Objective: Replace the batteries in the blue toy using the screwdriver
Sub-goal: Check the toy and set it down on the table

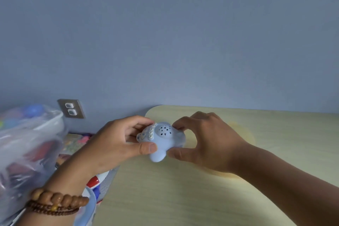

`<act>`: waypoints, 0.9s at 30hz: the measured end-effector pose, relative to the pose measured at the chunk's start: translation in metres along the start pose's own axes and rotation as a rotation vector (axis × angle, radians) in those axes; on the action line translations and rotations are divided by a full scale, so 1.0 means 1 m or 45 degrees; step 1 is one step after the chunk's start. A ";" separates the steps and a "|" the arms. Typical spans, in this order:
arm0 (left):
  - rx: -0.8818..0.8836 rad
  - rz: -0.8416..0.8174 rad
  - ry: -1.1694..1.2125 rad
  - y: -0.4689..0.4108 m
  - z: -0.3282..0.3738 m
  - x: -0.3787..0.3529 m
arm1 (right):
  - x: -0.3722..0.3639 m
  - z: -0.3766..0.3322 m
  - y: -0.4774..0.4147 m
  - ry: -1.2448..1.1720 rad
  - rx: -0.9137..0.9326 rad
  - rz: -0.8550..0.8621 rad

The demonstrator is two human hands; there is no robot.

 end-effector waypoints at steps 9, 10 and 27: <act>-0.007 0.015 0.049 0.006 -0.026 -0.016 | -0.021 0.002 0.000 0.122 0.066 -0.006; -0.012 0.017 0.044 0.007 -0.027 -0.017 | -0.023 0.002 0.000 0.134 0.064 -0.005; -0.047 0.074 0.153 0.014 -0.037 -0.021 | 0.047 0.046 0.121 0.041 -0.181 0.242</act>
Point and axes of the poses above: each hand's wrist, its own y-axis away from the middle knuckle, its own x-axis out of the back of the hand, z = x × y, the point moved 6 cm from there along -y, towards the middle knuckle, and after that the axes turned 15 degrees about -y, right-handed, at the moved point
